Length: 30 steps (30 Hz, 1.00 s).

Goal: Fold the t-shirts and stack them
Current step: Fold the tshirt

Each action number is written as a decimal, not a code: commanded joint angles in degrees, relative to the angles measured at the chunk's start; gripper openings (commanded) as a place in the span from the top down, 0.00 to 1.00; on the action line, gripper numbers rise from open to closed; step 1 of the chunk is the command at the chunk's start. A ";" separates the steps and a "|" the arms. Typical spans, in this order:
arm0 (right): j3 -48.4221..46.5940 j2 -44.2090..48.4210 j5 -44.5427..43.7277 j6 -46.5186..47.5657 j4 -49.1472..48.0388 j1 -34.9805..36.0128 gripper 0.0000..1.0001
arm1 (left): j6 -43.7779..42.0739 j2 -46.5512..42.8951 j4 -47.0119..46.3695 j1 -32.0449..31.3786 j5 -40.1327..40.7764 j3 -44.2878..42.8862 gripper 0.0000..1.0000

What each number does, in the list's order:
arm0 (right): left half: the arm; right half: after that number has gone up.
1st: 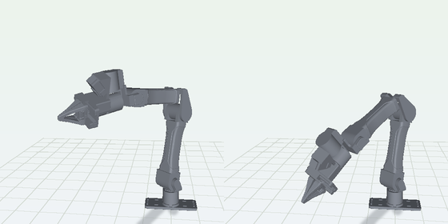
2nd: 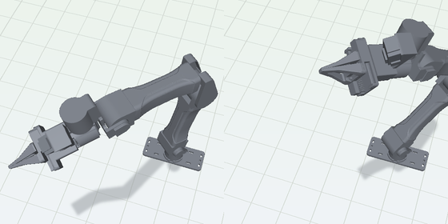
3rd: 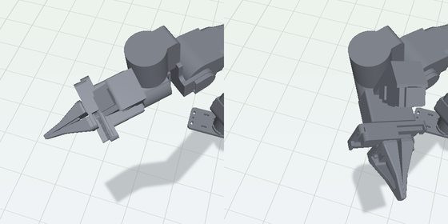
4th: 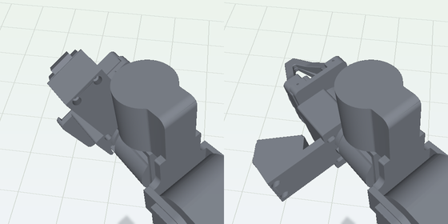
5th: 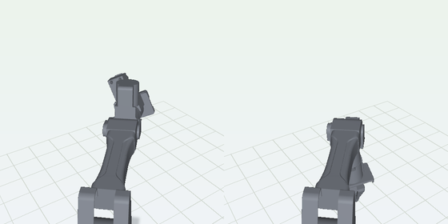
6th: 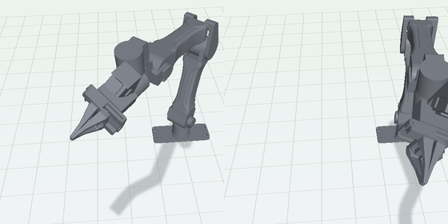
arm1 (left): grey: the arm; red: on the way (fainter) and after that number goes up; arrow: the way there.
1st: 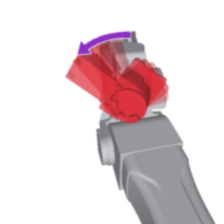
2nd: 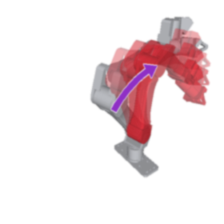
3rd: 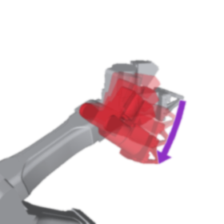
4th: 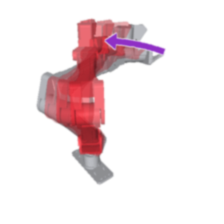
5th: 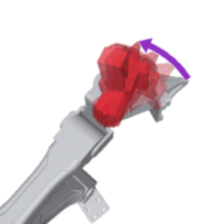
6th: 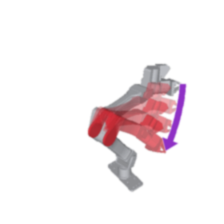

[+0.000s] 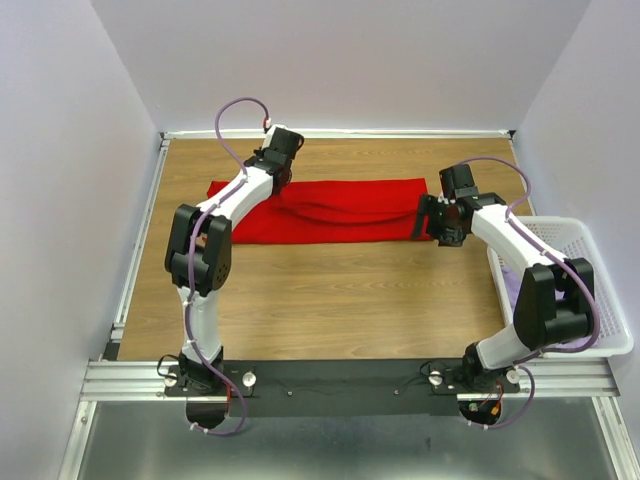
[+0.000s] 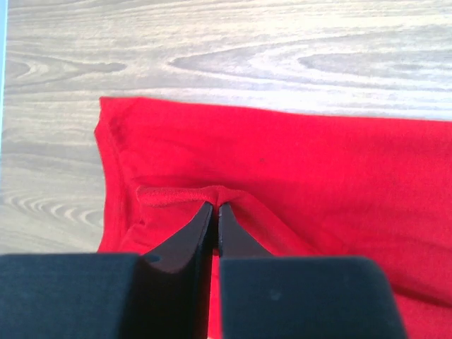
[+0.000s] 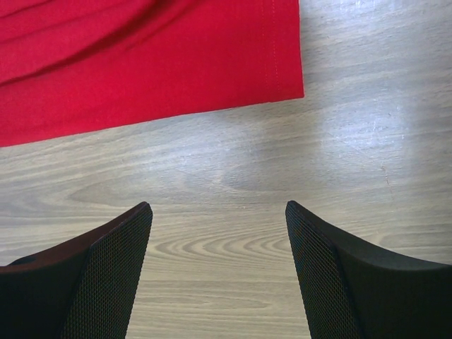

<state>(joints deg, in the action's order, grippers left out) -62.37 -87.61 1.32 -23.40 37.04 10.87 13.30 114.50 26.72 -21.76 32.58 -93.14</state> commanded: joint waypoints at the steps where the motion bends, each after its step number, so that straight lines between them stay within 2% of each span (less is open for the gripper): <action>1: -1.97 0.16 1.66 0.72 -1.53 0.11 0.16 | 0.41 2.04 -2.02 0.49 1.79 -1.25 0.81; 4: -2.84 -1.15 3.42 0.72 -3.11 0.11 0.16 | 1.20 2.05 -2.46 0.58 1.52 -1.34 0.56; 5: -3.37 -1.50 3.60 0.64 -3.81 0.20 0.16 | 1.72 1.87 -2.46 0.75 1.70 -1.34 0.41; 7: -3.81 -2.65 3.78 -0.06 -5.04 0.20 0.16 | 2.34 0.74 -2.29 1.54 1.09 -0.99 0.30; 8: -4.25 -3.61 3.60 -0.16 -5.39 0.11 0.16 | 3.56 -0.67 -1.85 2.07 0.04 -0.38 0.27; 13: -5.74 -6.16 2.55 -0.95 -7.41 0.11 0.19 | 8.58 -8.40 -1.32 6.63 -4.18 5.85 0.29; 16: -5.84 -8.36 1.40 -1.65 -9.34 -0.06 0.21 | 11.04 -14.81 -3.25 11.02 -9.97 14.02 0.36; 17: -5.66 -8.54 1.75 -2.00 -9.87 -0.32 0.23 | 11.48 -16.40 -4.04 12.95 -12.86 18.65 0.42; 19: -5.13 -9.33 2.89 -2.88 -11.45 -0.68 0.25 | 11.84 -19.83 -6.59 14.55 -14.90 23.16 0.48; 23: -4.52 -12.14 4.04 -3.93 -13.48 -0.85 0.31 | 11.66 -20.54 -8.35 16.39 -17.89 30.81 0.63; 30: -0.92 -15.91 3.08 -4.90 -18.84 -2.43 0.39 | 11.75 -15.98 -10.99 20.87 -18.25 35.13 0.69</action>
<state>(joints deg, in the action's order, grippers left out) -65.71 -100.77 4.32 -27.14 22.55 9.65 23.97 96.27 18.22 -3.31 15.88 -58.67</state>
